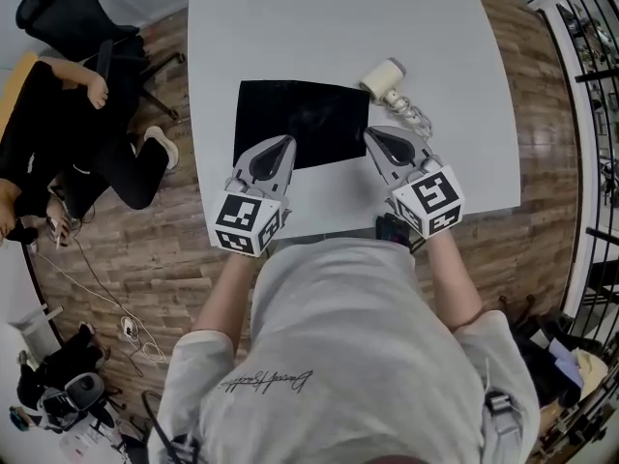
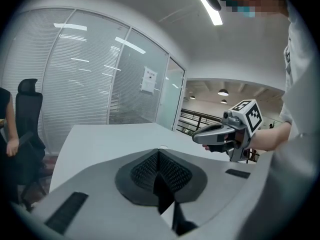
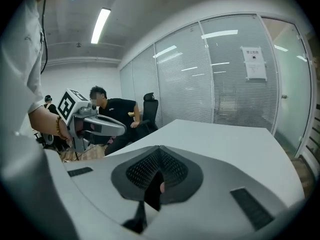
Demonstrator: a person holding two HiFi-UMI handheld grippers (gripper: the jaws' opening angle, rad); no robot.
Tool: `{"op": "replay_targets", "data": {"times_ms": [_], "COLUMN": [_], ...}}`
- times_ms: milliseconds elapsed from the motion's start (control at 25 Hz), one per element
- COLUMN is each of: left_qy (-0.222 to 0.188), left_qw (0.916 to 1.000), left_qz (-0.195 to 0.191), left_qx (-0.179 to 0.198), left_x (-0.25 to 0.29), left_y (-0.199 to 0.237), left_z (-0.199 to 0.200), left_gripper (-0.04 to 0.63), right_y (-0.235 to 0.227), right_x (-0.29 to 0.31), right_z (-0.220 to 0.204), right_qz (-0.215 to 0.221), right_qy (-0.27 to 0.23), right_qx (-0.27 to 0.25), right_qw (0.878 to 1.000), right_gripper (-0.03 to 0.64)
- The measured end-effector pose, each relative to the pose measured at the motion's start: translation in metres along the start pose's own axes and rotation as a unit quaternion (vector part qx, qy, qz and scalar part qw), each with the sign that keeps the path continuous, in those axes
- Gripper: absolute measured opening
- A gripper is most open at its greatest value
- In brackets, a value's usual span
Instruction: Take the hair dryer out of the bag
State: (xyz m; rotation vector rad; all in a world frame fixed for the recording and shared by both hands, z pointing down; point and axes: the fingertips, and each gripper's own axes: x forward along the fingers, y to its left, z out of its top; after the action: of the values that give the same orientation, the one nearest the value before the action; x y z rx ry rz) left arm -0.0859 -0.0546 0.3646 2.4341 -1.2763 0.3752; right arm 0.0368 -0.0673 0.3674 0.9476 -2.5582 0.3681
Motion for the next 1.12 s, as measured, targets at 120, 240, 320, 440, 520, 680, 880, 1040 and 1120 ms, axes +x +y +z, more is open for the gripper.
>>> {"op": "replay_targets", "data": {"times_ms": [120,240,320,440,520,680,880,1040,1120], "left_qy": [-0.005,-0.008,-0.010,-0.012,-0.013,-0.017,-0.018,-0.018,-0.018], "left_qw": [1.0000,1.0000,0.9999,0.9999,0.9999,0.9998,0.9998,0.9998,0.9998], "left_qz": [-0.002,-0.005,-0.006,-0.005,-0.003,0.003,0.004,0.003,0.003], "left_qx": [0.000,0.001,0.001,0.001,0.003,0.006,0.005,0.005,0.004], "left_x": [-0.002,-0.002,-0.003,-0.005,-0.006,-0.009,-0.011,-0.013,-0.013], "left_y": [-0.008,-0.016,-0.018,-0.016,-0.014,-0.011,-0.013,-0.013,-0.014], "left_z": [0.003,0.004,0.006,0.007,0.008,0.011,0.011,0.009,0.008], "left_gripper": [0.012,0.012,0.012,0.012,0.012,0.012,0.012,0.012,0.012], "right_y": [0.004,0.009,0.011,0.014,0.017,0.021,0.024,0.026,0.027], "right_x": [-0.004,-0.008,-0.008,-0.004,-0.001,0.000,0.000,0.002,0.002], "right_z": [0.003,0.000,-0.001,-0.002,-0.002,-0.003,-0.007,-0.008,-0.008], "right_qz": [0.003,0.007,0.006,0.001,0.004,0.017,0.023,0.026,0.028], "right_qy": [-0.004,-0.005,-0.008,-0.011,-0.010,-0.010,-0.004,0.001,0.002], "right_qx": [-0.001,0.006,0.016,0.032,0.034,0.040,0.037,0.037,0.037], "right_qw": [1.000,1.000,1.000,0.999,0.999,0.999,0.999,0.999,0.999], "right_gripper": [0.025,0.025,0.025,0.025,0.025,0.025,0.025,0.025,0.025]}}
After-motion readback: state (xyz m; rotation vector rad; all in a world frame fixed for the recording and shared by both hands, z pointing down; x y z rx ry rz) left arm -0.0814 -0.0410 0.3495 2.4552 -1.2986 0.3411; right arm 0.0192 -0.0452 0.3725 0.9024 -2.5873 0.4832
